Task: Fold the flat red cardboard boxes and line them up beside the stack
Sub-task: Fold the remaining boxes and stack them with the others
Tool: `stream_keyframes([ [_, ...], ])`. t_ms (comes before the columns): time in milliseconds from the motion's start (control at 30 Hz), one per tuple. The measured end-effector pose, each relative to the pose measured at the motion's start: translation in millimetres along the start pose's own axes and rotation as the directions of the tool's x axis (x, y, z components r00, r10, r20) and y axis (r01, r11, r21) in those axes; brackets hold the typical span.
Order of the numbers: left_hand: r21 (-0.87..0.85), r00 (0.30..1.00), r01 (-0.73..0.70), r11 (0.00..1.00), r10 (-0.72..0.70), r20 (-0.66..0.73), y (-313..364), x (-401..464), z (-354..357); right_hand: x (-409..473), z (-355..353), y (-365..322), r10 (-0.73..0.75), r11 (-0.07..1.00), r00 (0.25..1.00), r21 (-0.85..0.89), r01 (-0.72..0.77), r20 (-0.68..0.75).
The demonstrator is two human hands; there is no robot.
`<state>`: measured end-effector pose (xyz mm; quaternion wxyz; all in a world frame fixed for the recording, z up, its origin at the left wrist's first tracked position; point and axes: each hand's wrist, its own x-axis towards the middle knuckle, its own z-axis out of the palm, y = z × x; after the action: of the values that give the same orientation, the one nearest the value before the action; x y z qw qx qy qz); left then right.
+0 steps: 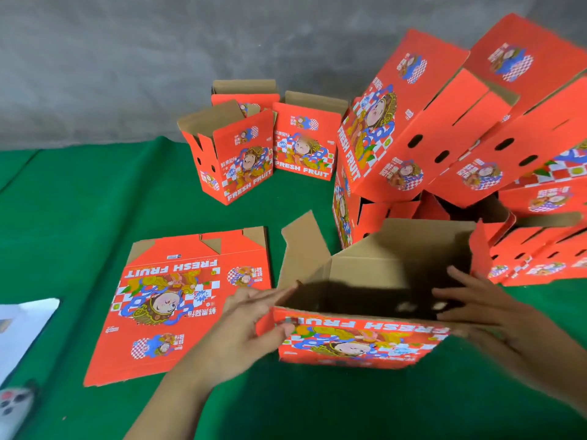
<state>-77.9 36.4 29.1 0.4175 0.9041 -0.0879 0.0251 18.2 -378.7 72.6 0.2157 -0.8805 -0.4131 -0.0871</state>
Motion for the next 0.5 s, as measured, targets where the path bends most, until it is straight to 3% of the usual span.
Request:
stream_keyframes([
  [100, 0.210, 0.993, -0.063, 0.976, 0.083, -0.087, 12, 16, 9, -13, -5, 19, 0.032, 0.984, 0.999, -0.179, -0.028, 0.015],
  [267, 0.340, 0.965, 0.011, 0.940, 0.080, -0.251, 22, 3, 37, -22, -22, 32, 0.044, 0.910, 0.993, -0.405, -0.084, -0.108],
  [400, 0.339, 0.886, 0.141, 0.930, 0.034, -0.462, 29, -8, 56, -15, -30, 14, 0.131, 0.908, 0.969, -0.367, -0.201, -0.208],
  [500, 0.415, 0.919, 0.162, 0.895, 0.016, -0.395, 21, -15, 68, -13, -21, 8, 0.179, 0.951, 0.982, -0.243, -0.190, -0.067],
])
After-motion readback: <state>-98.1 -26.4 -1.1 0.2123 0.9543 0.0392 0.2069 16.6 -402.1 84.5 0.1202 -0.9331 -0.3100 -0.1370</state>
